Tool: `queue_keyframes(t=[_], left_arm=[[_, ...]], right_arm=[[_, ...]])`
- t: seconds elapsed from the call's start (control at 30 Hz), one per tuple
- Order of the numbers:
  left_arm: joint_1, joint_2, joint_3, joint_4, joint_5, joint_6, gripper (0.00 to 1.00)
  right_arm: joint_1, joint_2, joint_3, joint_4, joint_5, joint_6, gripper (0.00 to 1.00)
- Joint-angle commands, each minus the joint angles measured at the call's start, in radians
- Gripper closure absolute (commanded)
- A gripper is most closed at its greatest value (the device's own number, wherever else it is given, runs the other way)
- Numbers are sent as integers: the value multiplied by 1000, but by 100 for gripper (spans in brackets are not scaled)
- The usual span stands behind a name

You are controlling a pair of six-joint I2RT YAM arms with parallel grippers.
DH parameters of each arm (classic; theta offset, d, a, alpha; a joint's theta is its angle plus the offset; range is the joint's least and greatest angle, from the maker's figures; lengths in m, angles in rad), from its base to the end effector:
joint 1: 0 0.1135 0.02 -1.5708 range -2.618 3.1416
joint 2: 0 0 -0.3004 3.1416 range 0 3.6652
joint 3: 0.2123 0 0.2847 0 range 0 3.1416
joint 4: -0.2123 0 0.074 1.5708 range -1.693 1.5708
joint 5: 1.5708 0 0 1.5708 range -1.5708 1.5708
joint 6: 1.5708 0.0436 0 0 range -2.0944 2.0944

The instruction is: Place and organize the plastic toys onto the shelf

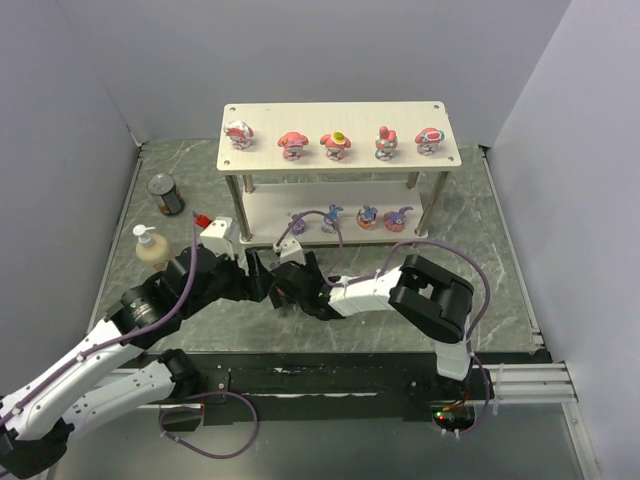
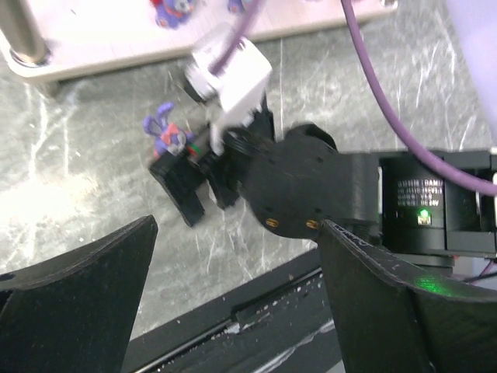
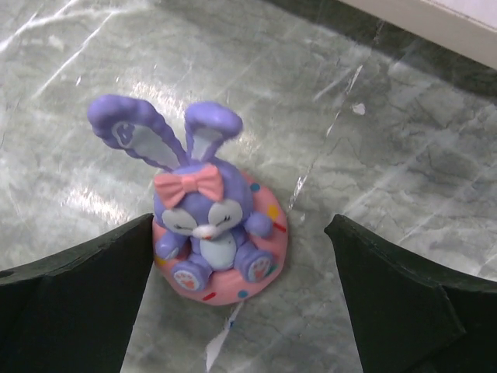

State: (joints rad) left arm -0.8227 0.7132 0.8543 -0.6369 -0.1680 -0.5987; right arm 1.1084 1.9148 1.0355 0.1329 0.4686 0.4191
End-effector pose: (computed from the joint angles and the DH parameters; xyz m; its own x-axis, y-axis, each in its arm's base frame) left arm 0.1161 -0.1144 0.3529 -0.6182 -0.1507 -0.7714 0.3320 0.8396 -0.4300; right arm 0.2085 0.3742 0.1435 -0.5414 -0.2724 -0.7954 -0.4710 0.8819 0.0186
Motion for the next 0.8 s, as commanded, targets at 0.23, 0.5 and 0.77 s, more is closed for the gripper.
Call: queue_keyframes(t=[0.23, 0.5, 0.77], left_arm=[[2, -121, -14, 45, -65, -10, 7], [2, -93, -8, 31, -74, -13, 7], [0, -112, -15, 39, -74, -15, 8]], right_arm=[[8, -114, -207, 298, -211, -253, 0], [-24, -88, -187, 309, -232, -287, 4], [-32, -17, -123, 294, -186, -295, 14]])
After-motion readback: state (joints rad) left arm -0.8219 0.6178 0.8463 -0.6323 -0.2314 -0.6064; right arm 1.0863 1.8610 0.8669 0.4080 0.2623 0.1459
